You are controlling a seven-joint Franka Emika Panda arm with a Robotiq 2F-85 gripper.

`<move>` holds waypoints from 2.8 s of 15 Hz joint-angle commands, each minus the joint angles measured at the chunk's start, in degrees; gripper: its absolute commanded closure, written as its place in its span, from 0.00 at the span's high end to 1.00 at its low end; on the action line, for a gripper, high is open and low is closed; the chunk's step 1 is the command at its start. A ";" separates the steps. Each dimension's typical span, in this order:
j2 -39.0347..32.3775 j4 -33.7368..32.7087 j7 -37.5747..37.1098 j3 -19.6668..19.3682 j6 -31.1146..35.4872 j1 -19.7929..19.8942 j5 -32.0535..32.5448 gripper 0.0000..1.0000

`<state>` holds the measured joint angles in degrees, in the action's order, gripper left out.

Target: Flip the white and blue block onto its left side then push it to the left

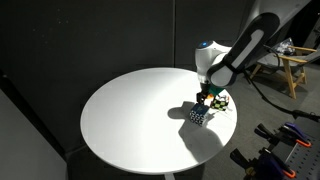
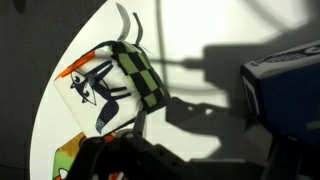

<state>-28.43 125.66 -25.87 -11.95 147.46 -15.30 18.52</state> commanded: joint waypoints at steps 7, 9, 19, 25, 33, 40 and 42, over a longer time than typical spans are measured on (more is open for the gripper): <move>3.31 4.04 -2.77 0.34 2.48 -3.43 2.70 1.00; 3.82 4.69 -3.20 0.52 2.59 -4.15 3.29 1.00; 6.22 7.67 -4.32 3.36 2.13 -6.77 4.17 1.00; 8.37 9.77 -2.00 7.47 1.55 -5.37 0.84 1.00; 14.35 13.22 -3.61 10.68 -1.23 -3.16 -5.08 1.00; 20.62 14.65 -9.43 12.43 -6.33 -0.87 -9.49 1.00; 22.60 15.29 -9.55 13.35 -7.21 0.14 -10.84 1.00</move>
<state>-10.34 138.64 -34.33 -0.54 142.13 -17.17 9.74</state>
